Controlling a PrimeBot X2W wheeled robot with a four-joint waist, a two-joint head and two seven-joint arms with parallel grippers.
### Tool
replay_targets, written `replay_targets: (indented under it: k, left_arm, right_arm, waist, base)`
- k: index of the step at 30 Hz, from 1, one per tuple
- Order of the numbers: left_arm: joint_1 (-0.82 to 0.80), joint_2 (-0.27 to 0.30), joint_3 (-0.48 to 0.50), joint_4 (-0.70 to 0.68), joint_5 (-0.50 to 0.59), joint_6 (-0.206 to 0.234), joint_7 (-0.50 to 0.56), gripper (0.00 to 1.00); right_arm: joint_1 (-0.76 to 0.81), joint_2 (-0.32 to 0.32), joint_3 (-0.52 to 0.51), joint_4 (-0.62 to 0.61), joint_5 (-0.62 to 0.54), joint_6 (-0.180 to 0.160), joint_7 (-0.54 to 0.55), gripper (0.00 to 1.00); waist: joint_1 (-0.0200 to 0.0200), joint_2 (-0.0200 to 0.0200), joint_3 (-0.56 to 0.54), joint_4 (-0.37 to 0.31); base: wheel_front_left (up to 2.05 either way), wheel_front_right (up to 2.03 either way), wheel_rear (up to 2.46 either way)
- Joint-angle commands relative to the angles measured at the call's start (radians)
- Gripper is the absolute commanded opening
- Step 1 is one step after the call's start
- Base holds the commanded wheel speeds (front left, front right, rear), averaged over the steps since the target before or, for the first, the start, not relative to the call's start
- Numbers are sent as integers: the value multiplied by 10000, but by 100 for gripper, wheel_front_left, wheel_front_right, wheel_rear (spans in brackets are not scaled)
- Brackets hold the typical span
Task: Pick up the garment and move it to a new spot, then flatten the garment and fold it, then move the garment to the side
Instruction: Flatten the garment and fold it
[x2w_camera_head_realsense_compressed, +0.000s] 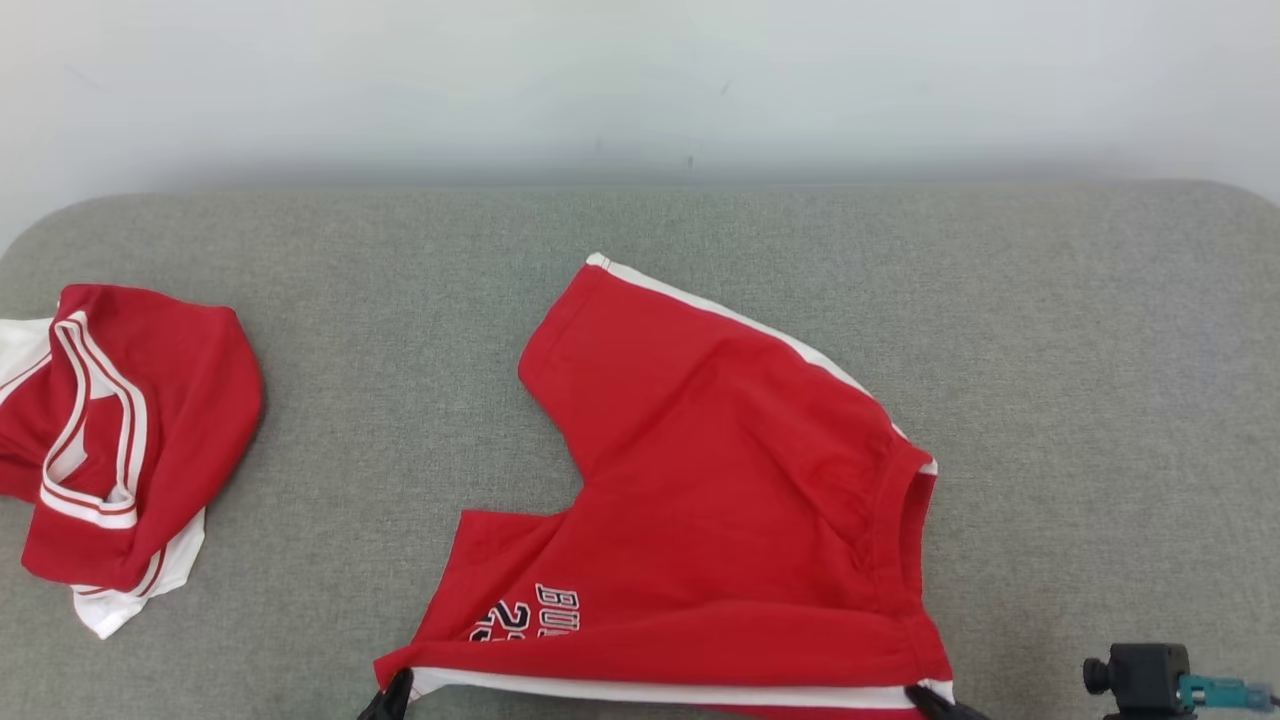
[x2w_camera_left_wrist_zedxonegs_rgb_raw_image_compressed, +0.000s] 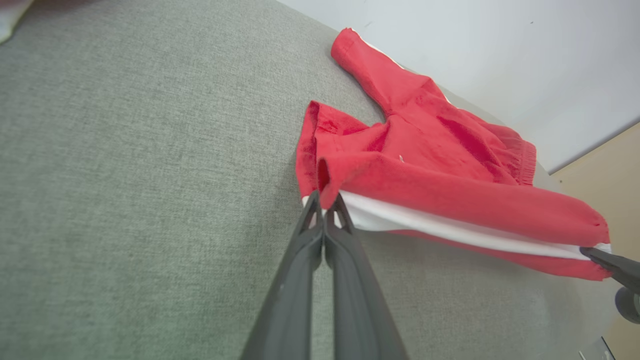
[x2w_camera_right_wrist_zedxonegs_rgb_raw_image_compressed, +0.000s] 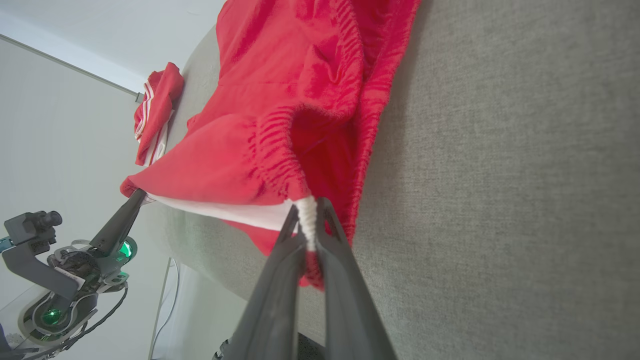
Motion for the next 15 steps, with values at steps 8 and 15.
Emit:
replay_targets:
  k: [8,15]
  left_arm:
    - [142,-70,627,-213,616,-51,-20,0]
    - [-883,897,622,-948,820,-55,57,0]
  right_arm:
    - [144,256,106,-384,186,-25,-288,0]
    - [-381,464,-241,-892,476,-25,-815,0]
  waist:
    - [2,2,-49,-226]
    - [2,2,216,-589]
  base:
    - [0,0,0]
    - [0,0,0]
